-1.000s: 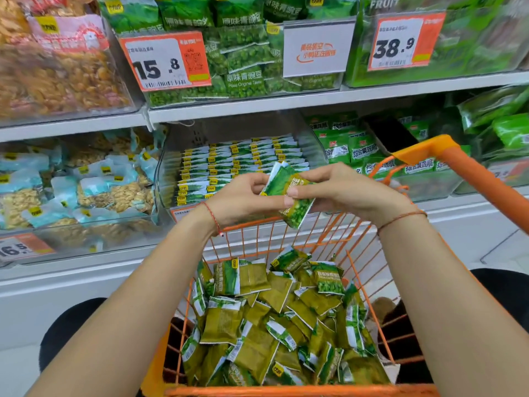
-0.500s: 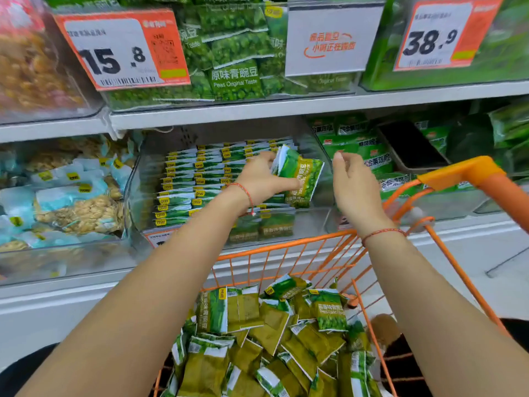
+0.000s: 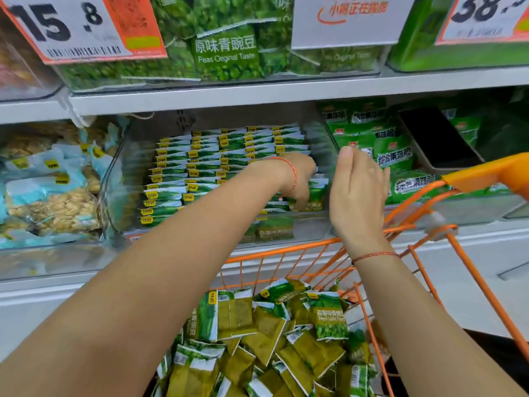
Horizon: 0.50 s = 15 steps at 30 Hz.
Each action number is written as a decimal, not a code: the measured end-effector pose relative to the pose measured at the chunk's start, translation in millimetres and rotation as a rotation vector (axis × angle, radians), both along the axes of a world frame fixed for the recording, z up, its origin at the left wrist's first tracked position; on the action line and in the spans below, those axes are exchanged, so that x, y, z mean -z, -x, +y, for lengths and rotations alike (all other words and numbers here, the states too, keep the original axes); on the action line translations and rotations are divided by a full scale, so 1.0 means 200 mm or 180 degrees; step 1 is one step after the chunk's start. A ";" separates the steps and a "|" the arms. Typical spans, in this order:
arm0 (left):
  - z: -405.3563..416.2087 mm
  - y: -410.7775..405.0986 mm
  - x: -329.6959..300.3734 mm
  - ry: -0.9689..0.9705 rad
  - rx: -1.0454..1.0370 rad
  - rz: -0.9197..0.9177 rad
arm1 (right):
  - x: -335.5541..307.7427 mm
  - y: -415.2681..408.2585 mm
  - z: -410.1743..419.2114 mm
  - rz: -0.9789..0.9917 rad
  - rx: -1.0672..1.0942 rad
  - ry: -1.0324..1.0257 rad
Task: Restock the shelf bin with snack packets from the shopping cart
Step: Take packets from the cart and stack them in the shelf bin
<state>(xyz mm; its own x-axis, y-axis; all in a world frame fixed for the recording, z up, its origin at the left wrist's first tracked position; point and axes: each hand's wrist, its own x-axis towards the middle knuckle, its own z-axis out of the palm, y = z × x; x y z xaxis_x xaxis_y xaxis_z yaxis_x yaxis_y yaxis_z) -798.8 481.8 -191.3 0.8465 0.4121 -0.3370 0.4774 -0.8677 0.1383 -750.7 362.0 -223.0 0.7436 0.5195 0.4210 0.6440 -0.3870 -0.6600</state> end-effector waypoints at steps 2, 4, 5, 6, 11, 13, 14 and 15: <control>-0.01 -0.02 0.02 -0.0029 -0.0039 0.0073 | 0.00 0.00 0.00 0.0034 0.0017 -0.0016; -0.02 0.00 0.05 -0.0117 -0.0066 -0.0010 | 0.01 0.00 0.00 0.0026 0.0034 0.0025; -0.03 0.01 0.07 -0.0144 -0.0067 -0.0107 | 0.01 0.00 0.00 0.0011 0.0027 0.0038; -0.03 0.02 0.10 -0.0146 -0.0078 -0.0192 | 0.01 -0.01 0.00 0.0005 0.0018 0.0032; -0.03 0.05 0.16 -0.0061 -0.0115 -0.0401 | 0.01 -0.01 0.00 0.0023 0.0009 -0.0019; -0.03 0.06 0.15 -0.0337 -0.0043 -0.0384 | 0.02 0.00 -0.01 0.0041 0.0003 -0.0033; -0.03 0.06 0.14 -0.0522 -0.0017 -0.0341 | 0.01 0.00 -0.01 0.0055 0.0003 -0.0038; -0.03 0.05 0.13 -0.0677 -0.0017 -0.0291 | 0.01 0.00 -0.01 0.0069 0.0009 -0.0040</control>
<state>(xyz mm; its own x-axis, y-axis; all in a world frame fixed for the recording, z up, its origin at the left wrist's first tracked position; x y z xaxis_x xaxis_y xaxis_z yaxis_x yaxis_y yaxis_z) -809.4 475.2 -218.2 0.8672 0.4701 -0.1642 0.4759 -0.8795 -0.0045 -751.1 360.0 -225.2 0.7541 0.5120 0.4112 0.6283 -0.3803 -0.6787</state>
